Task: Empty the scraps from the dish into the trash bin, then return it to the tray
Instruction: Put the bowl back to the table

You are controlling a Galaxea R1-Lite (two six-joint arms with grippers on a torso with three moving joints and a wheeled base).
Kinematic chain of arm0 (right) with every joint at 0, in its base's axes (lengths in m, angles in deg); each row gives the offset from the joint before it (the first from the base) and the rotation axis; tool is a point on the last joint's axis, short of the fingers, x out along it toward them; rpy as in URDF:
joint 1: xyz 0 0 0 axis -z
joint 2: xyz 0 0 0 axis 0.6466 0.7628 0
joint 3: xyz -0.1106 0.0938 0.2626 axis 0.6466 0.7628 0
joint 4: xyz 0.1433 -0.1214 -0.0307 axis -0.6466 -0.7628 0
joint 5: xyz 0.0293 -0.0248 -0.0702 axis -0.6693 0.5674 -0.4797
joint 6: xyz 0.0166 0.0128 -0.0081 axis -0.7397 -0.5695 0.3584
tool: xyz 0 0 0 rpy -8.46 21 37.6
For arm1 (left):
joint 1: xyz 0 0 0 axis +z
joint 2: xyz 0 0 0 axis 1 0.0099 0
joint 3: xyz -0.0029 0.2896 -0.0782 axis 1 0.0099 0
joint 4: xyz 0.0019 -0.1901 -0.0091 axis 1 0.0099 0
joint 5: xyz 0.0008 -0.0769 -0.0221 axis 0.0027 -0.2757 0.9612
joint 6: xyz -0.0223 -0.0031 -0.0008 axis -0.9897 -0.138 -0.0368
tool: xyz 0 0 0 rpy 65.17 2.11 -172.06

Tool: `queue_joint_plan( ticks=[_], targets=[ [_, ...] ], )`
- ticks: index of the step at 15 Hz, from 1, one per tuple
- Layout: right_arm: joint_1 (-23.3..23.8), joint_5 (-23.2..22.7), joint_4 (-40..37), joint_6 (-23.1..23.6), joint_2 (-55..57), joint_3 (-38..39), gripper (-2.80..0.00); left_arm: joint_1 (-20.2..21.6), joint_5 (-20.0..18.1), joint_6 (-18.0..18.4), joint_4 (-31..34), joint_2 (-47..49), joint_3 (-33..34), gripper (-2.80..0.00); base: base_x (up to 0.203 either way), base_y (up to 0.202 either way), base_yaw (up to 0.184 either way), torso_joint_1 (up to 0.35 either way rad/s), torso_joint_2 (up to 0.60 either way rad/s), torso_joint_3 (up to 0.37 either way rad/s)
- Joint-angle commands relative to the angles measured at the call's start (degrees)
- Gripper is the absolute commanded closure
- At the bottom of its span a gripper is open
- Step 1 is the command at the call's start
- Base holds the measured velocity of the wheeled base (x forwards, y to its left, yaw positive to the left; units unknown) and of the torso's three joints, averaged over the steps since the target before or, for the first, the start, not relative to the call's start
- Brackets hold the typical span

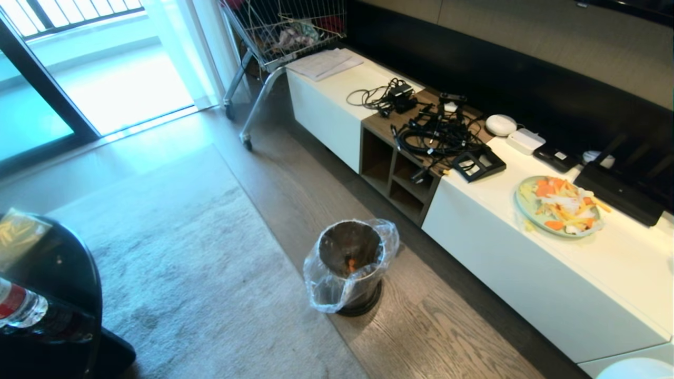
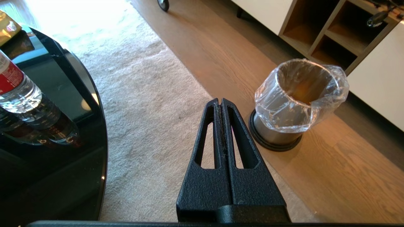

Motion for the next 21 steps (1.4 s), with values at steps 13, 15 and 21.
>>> queue_joint_plan(
  ticks=[13, 15, 21],
  targets=[
    [0.0, -0.03, -0.02, 0.06, 0.07, 0.0, 0.0, 0.0, 0.05, -0.09, -0.04, -0.02, 0.0, 0.0, 0.0, 0.0, 0.0, 0.003, 0.0, 0.205],
    [0.0, -0.03, -0.02, 0.06, 0.07, 0.0, 0.0, 0.0, 0.05, -0.09, -0.04, -0.02, 0.0, 0.0, 0.0, 0.0, 0.0, 0.007, 0.0, 0.144],
    [0.0, -0.03, -0.02, 0.06, 0.07, 0.0, 0.0, 0.0, 0.05, -0.09, -0.04, -0.02, 0.0, 0.0, 0.0, 0.0, 0.0, 0.0, 0.0, 0.0]
  ],
)
